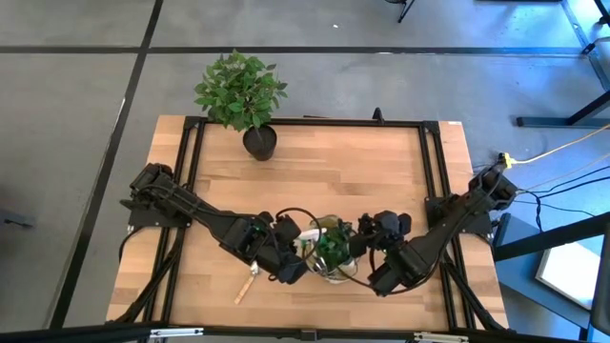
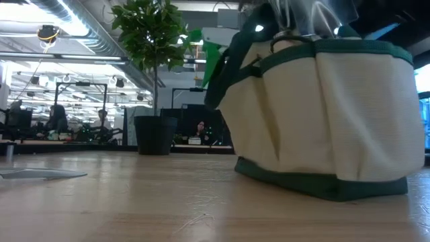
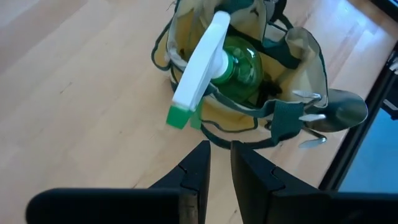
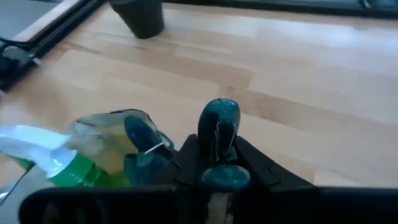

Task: Pick & Place Garden tools in Gardening bag
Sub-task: Put the green shear scissors into the brown gardening bag

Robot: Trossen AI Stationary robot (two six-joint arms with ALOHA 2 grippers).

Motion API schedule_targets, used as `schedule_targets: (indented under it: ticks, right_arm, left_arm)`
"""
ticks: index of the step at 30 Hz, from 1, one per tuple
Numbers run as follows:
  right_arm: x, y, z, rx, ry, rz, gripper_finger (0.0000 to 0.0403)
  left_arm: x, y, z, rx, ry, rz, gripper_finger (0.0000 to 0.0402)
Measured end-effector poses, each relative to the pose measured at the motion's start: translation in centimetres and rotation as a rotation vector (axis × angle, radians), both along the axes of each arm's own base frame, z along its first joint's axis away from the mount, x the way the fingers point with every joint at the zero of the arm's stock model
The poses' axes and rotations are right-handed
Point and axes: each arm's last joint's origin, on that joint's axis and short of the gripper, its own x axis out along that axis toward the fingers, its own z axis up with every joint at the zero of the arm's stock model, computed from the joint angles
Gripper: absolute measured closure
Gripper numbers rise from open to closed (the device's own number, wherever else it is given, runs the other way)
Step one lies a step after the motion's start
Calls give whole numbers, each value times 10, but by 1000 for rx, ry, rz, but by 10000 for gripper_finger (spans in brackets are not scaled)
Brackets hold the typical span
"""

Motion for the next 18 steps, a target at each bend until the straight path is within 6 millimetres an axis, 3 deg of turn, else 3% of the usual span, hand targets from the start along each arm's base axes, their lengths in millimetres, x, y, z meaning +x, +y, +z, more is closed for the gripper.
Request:
schedule_targets:
  ticks: [18]
  right_arm:
    - [9, 15, -14, 64, -64, 5, 342]
  left_arm:
    - [0, 0, 0, -7, 5, -5, 343]
